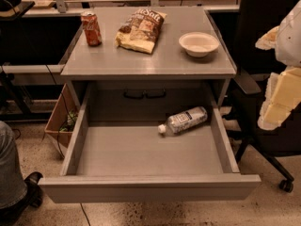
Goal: Pick blue plastic bottle from top drawer and place on counter
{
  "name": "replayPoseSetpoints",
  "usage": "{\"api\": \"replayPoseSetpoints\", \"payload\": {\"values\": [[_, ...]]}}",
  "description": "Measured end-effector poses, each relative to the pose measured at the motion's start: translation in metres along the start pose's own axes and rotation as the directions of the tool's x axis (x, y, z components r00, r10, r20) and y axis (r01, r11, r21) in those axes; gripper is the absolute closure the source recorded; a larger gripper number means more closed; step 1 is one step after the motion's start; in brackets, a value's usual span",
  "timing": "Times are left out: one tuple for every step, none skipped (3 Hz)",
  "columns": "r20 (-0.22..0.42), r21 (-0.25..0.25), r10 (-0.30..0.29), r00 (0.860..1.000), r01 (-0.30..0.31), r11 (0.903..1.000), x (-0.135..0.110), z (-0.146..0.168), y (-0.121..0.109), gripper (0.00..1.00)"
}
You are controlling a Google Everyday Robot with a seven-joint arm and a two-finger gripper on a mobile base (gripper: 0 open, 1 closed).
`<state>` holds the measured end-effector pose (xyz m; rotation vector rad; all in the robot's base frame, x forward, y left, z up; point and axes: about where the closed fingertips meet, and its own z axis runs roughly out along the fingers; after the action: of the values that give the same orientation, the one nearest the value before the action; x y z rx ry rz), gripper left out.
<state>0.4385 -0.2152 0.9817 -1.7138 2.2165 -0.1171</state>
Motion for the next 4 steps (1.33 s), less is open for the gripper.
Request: {"api": "replayPoseSetpoints", "payload": {"values": [[0.000, 0.000, 0.000, 1.000, 0.000, 1.0000, 0.000, 0.000, 0.000, 0.00], [0.055, -0.018, -0.039, 0.998, 0.040, 0.9990, 0.000, 0.039, 0.002, 0.00], [0.114, -0.042, -0.089, 0.989, 0.095, 0.9947, -0.002, 0.093, 0.001, 0.00], [0.199, -0.086, -0.167, 0.966, 0.187, 0.9786, -0.013, 0.181, -0.003, 0.00]]}}
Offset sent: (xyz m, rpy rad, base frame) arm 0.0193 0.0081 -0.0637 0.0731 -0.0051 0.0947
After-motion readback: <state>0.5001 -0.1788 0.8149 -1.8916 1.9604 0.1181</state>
